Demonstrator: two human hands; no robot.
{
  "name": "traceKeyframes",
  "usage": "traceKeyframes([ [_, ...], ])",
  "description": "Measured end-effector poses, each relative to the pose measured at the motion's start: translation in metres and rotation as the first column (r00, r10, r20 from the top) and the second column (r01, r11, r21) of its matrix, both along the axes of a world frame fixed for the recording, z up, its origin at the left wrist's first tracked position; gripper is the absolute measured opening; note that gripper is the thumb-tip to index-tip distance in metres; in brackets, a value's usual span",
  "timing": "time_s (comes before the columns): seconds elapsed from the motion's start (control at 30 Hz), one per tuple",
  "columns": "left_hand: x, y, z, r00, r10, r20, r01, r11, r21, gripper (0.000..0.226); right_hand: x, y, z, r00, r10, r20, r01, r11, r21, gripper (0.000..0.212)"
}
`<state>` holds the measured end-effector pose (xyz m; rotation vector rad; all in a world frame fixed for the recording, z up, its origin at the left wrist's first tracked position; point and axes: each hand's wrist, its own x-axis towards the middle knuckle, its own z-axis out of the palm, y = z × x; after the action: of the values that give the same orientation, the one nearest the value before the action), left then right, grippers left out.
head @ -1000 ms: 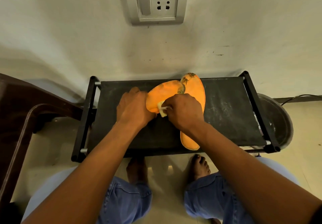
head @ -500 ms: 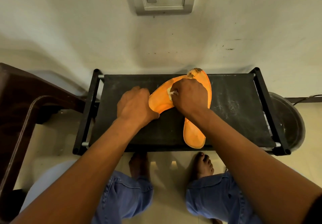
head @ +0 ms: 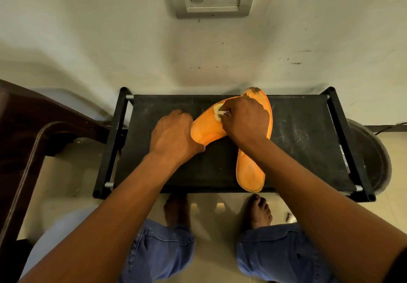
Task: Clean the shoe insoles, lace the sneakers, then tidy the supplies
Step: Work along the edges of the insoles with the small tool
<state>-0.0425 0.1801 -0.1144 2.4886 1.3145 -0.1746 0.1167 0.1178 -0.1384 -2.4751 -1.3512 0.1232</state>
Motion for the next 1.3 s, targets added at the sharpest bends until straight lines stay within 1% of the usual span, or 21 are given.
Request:
traceKeyframes([
  [0.07,0.000,0.000,-0.001,1.000,-0.003,0.016,0.003,1.000,0.011,0.060,-0.001,0.001,-0.001,0.998,0.039,-0.047,-0.039,0.999,0.002,0.028],
  [0.17,0.000,-0.001,-0.002,0.999,0.010,0.037,-0.010,1.000,0.022,0.049,-0.015,0.001,-0.001,0.973,0.203,-0.111,-0.202,0.979,0.019,0.025],
  [0.23,0.001,-0.002,-0.003,0.999,0.017,0.045,-0.018,0.999,0.028,0.044,-0.027,0.001,0.000,0.951,0.293,-0.103,-0.294,0.956,0.001,0.022],
  [0.27,0.001,-0.002,-0.003,0.999,0.018,0.044,-0.019,0.999,0.026,0.044,-0.029,0.001,-0.001,0.948,0.310,-0.079,-0.311,0.950,-0.007,0.022],
  [0.33,0.001,-0.002,-0.003,0.999,0.012,0.039,-0.013,1.000,0.014,0.046,-0.027,0.001,-0.001,0.963,0.268,-0.037,-0.268,0.963,-0.005,0.023],
  [0.43,0.002,0.001,0.000,1.000,-0.002,0.021,0.002,1.000,-0.006,0.059,-0.012,0.004,-0.002,0.993,0.119,0.013,-0.119,0.993,0.016,0.025],
  [0.5,0.002,0.001,0.002,1.000,-0.006,0.007,0.006,1.000,-0.016,0.066,-0.006,0.006,-0.003,0.999,0.054,0.003,-0.054,0.998,0.045,0.026],
  [0.57,0.002,0.001,0.002,1.000,-0.007,0.009,0.007,1.000,-0.017,0.065,-0.009,0.007,-0.004,0.995,0.096,-0.032,-0.095,0.994,0.054,0.025],
  [0.63,0.002,0.000,0.003,1.000,0.000,0.026,0.001,1.000,-0.012,0.061,-0.019,0.007,-0.003,0.974,0.217,-0.071,-0.214,0.976,0.047,0.024],
  [0.7,0.003,0.000,0.003,1.000,0.005,0.026,-0.005,1.000,-0.013,0.058,-0.028,0.006,-0.002,0.951,0.300,-0.074,-0.298,0.954,0.029,0.022],
  [0.73,0.003,0.000,0.003,1.000,0.006,0.023,-0.005,1.000,-0.017,0.058,-0.029,0.006,-0.002,0.950,0.306,-0.060,-0.306,0.952,0.020,0.021],
  [0.8,0.003,0.001,0.002,1.000,0.014,0.025,-0.014,0.999,-0.031,0.058,-0.024,0.007,-0.002,0.968,0.247,-0.036,-0.247,0.969,0.019,0.021],
  [0.9,0.003,0.002,0.002,1.000,0.009,0.019,-0.008,0.999,-0.042,0.066,-0.007,0.009,-0.002,0.996,0.088,0.005,-0.088,0.996,0.031,0.023],
  [0.97,0.002,0.003,0.003,1.000,-0.001,0.013,0.002,0.999,-0.039,0.068,0.000,0.010,-0.003,0.998,0.058,-0.031,-0.056,0.998,0.038,0.025],
  [1.03,0.001,0.003,0.003,1.000,-0.006,0.022,0.007,1.000,-0.031,0.066,-0.004,0.009,0.001,0.986,0.149,-0.071,-0.147,0.989,0.027,0.026],
  [1.1,0.001,0.003,0.003,0.999,-0.005,0.039,0.006,1.000,-0.028,0.061,-0.015,0.007,0.005,0.947,0.308,-0.092,-0.309,0.951,-0.005,0.023],
  [1.17,0.001,0.002,0.002,0.999,0.001,0.042,0.000,0.999,-0.032,0.060,-0.027,0.005,0.007,0.910,0.410,-0.063,-0.414,0.907,-0.079,0.021],
  [1.23,0.001,0.002,0.002,0.999,0.006,0.040,-0.005,0.999,-0.034,0.060,-0.030,0.005,0.007,0.910,0.414,-0.004,-0.412,0.905,-0.107,0.021],
  [1.3,0.002,0.002,0.002,0.999,0.002,0.035,0.000,0.999,-0.043,0.061,-0.023,0.005,0.006,0.941,0.337,0.020,-0.334,0.939,-0.085,0.022],
])
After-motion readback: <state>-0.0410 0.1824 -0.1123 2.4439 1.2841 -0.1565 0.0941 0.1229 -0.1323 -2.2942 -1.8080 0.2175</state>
